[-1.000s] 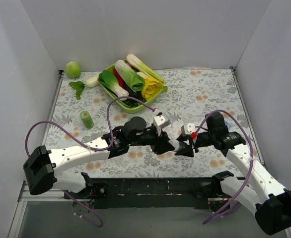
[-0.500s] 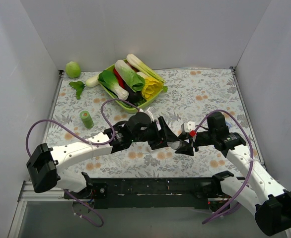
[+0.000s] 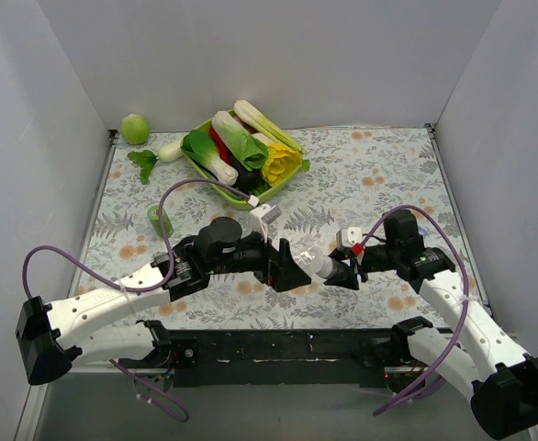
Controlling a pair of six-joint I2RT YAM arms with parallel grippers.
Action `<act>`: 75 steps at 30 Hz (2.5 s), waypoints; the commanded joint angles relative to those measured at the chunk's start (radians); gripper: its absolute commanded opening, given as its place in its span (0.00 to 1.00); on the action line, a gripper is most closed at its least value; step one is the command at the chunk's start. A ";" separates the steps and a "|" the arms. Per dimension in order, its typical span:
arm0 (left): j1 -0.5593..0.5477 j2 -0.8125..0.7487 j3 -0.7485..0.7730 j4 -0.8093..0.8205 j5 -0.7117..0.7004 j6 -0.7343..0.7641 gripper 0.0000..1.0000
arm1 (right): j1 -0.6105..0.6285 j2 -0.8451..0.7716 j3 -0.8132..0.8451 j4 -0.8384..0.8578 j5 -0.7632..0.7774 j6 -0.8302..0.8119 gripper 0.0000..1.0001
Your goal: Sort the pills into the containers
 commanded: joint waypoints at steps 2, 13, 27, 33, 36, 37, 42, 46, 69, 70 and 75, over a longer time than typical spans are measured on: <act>-0.006 -0.031 -0.062 0.022 0.154 0.629 0.98 | -0.004 -0.005 -0.001 0.006 -0.053 -0.029 0.07; -0.019 0.096 -0.046 0.237 0.132 1.138 0.98 | -0.003 0.012 0.008 -0.014 -0.061 -0.043 0.08; -0.017 0.229 0.020 0.279 0.197 1.083 0.82 | -0.003 0.011 0.004 -0.010 -0.064 -0.043 0.08; -0.017 0.262 0.048 0.268 0.195 1.075 0.68 | -0.003 0.012 0.004 -0.015 -0.064 -0.043 0.08; -0.019 0.271 0.060 0.249 0.195 1.065 0.48 | -0.003 0.012 0.004 -0.014 -0.064 -0.041 0.07; -0.017 0.272 0.065 0.239 0.192 1.060 0.42 | -0.004 0.012 0.004 -0.014 -0.064 -0.040 0.08; -0.017 0.259 0.065 0.205 0.156 0.985 0.00 | -0.003 0.011 0.004 -0.014 -0.059 -0.037 0.07; -0.013 0.231 0.076 0.196 0.081 0.670 0.00 | -0.003 0.004 -0.003 0.003 -0.032 -0.023 0.07; 0.113 0.174 0.091 0.049 0.128 -0.644 0.00 | -0.004 0.001 -0.013 0.034 0.014 0.002 0.07; 0.119 0.168 0.080 0.050 0.132 -0.652 0.00 | -0.004 -0.002 -0.013 0.034 0.016 0.002 0.07; 0.153 0.131 0.027 0.068 0.151 -0.669 0.00 | -0.004 -0.002 -0.018 0.040 0.017 0.003 0.07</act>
